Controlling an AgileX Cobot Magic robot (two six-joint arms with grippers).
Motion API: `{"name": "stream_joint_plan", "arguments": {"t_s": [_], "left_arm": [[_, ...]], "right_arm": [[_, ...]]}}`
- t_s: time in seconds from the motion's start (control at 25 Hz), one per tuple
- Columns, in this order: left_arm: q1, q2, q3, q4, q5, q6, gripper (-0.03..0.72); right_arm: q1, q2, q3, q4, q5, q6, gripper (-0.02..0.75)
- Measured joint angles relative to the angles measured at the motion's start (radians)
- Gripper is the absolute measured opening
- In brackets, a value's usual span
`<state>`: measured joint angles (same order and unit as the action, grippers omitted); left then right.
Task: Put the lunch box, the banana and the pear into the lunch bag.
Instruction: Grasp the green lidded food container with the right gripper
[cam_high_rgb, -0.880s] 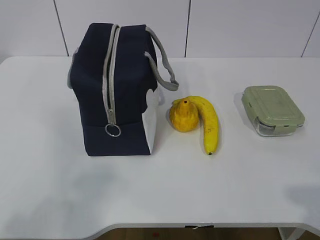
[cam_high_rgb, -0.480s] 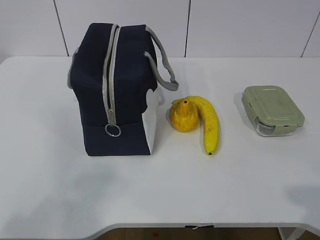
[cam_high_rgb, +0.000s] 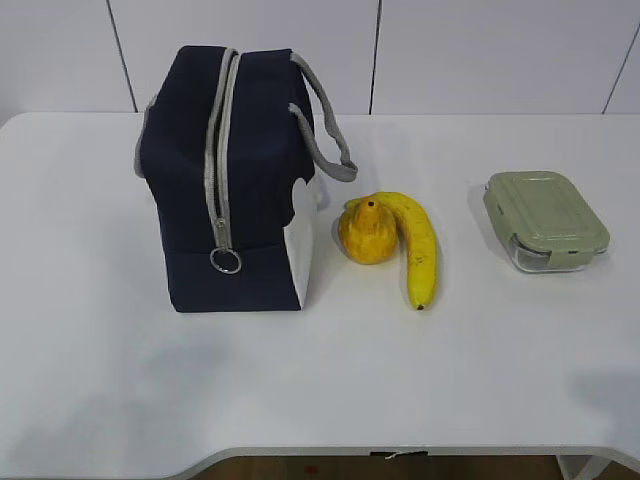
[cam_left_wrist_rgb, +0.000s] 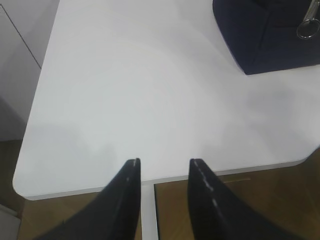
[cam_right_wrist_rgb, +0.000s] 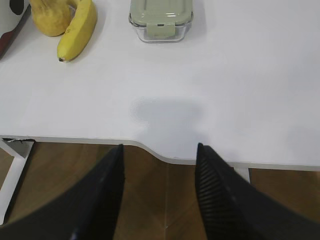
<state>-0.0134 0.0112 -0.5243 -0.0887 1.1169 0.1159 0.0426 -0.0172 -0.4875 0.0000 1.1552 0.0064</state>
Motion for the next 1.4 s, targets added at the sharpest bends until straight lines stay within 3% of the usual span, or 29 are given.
{"name": "stream_joint_plan", "arguments": {"t_s": [0.44, 1.4], "left_arm": [[0.000, 0.000, 0.000, 0.000, 0.000, 0.000, 0.245], [0.000, 0.000, 0.000, -0.008, 0.000, 0.000, 0.245]], "right_arm": [[0.000, 0.021, -0.042, 0.025, 0.006, 0.002, 0.379], [0.000, 0.701, -0.287, 0.039, -0.068, 0.073, 0.379]]}}
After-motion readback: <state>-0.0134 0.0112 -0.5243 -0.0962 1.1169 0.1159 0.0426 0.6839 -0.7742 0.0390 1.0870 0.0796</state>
